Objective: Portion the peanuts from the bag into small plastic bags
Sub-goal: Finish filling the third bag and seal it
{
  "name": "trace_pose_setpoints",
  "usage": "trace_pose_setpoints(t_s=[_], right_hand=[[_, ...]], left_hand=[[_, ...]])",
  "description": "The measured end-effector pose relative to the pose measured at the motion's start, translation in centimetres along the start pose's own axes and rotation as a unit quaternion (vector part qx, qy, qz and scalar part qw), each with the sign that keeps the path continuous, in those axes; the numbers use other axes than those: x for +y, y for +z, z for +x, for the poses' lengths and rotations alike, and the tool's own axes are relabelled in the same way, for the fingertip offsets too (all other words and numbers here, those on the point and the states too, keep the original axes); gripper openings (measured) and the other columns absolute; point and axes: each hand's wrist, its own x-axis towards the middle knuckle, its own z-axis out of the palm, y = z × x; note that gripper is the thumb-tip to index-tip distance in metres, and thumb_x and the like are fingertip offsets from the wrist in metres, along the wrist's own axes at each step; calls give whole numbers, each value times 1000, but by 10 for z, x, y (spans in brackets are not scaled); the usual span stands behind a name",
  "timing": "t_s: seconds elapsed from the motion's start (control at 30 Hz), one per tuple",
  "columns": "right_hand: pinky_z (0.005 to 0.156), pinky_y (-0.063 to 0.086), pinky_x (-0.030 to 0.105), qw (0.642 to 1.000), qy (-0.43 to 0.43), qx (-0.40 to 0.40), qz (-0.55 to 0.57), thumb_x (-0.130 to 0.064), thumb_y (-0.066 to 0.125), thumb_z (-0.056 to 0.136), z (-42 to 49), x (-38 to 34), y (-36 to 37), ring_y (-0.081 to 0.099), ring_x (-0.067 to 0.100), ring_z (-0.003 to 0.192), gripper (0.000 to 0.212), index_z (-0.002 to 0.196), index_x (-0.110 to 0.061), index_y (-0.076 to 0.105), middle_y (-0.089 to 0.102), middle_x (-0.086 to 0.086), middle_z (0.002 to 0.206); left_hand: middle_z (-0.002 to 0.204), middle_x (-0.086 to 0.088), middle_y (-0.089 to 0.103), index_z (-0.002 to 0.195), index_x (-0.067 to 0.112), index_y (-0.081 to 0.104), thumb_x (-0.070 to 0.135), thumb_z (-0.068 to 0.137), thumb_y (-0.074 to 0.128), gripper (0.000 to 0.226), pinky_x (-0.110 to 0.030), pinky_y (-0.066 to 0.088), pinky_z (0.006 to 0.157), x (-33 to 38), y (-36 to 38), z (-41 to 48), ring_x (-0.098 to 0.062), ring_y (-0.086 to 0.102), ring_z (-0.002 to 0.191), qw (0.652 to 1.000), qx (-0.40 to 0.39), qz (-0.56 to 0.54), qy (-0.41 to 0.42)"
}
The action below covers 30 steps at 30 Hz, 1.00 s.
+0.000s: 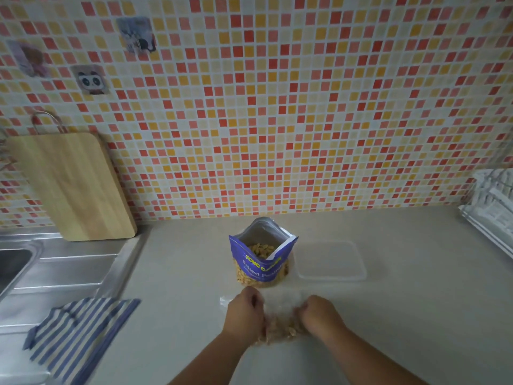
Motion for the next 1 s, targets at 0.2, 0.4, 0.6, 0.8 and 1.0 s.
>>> trace_pose_setpoints(t_s=[0.2,0.4,0.6,0.8,1.0], right_hand=[[67,39,27,979,-32,36,197,-17,62,81,10,13,5,60,24,79,17,66,-16,56,61,6,72],[61,36,29,920,-80,22,382,-28,67,56,0,11,-7,43,15,57,19,59,-11,61,48,-2,51],[59,44,25,887,-151,-35,435,-25,66,58,-21,-7,-16,52,16,62,21,66,-6,61,65,11,68],[66,45,17,891,-250,23,378,-21,70,61,-38,-20,-24,52,3,66,22,82,-22,61,62,-15,68],[79,32,3,881,-414,176,148,-39,59,75,-45,-38,-39,44,-15,89,10,82,-32,59,58,-29,76]], left_hand=[[89,-1,54,84,26,50,11,89,48,16,-21,35,71,-4,3,5,-20,55,83,990,23,127,61],[98,16,52,103,28,63,24,82,68,22,-8,42,72,2,-4,0,-4,53,85,984,43,45,167],[75,5,70,76,32,67,17,82,71,17,-17,48,69,19,-16,-17,-2,62,72,979,40,-132,147],[66,3,68,72,23,70,7,82,69,18,-9,43,60,28,-32,-30,1,56,59,963,62,-192,178],[69,-3,67,72,25,73,11,81,71,17,-12,43,58,34,-43,-34,-3,55,59,956,62,-156,242]])
